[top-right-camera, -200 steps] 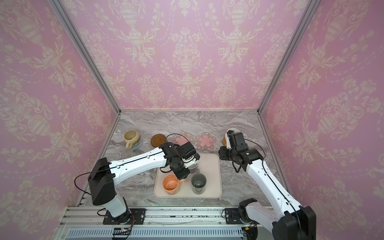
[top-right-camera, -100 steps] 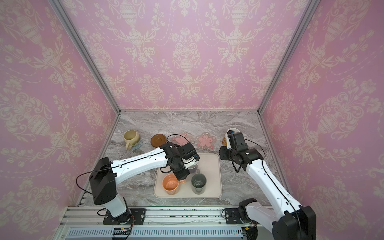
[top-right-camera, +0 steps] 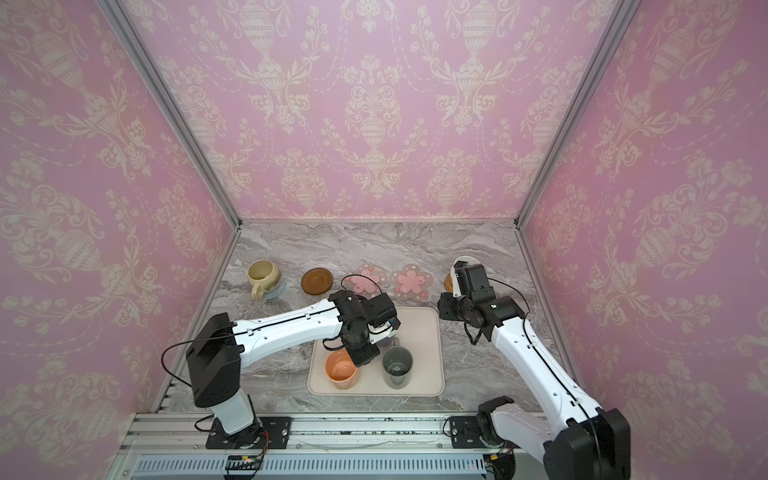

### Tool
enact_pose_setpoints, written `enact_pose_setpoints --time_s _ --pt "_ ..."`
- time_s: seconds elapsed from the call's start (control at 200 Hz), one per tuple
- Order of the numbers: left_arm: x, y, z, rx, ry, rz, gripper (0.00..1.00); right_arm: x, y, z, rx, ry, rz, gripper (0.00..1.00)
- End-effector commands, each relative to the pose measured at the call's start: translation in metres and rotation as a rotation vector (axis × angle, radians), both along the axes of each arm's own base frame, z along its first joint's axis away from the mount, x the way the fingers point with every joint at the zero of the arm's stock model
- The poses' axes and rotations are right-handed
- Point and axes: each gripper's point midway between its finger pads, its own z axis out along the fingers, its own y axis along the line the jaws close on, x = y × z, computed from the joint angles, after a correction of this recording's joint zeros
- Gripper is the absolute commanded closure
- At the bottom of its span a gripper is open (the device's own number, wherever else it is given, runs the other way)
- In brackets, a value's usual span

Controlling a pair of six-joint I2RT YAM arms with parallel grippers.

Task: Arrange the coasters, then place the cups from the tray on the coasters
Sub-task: 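Move the left gripper over the peach mug's handle on the tray and lower, then close the left gripper on the peach mug's handle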

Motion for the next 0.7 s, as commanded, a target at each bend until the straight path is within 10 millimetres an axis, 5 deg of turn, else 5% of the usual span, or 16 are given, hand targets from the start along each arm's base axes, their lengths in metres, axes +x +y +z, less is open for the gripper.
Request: enact_pose_setpoints --time_s 0.0,0.28,0.696 --pt "0.014 0.011 -0.002 0.048 -0.059 0.029 0.57 -0.006 -0.004 -0.006 -0.013 0.031 -0.024 0.53" --pt "0.046 0.037 0.004 0.031 -0.102 0.227 0.57 -0.006 -0.004 -0.006 -0.014 0.031 -0.024 0.53" --pt "0.067 0.08 0.0 0.055 -0.106 0.428 0.57 -0.006 -0.003 -0.005 -0.012 0.029 -0.021 0.53"
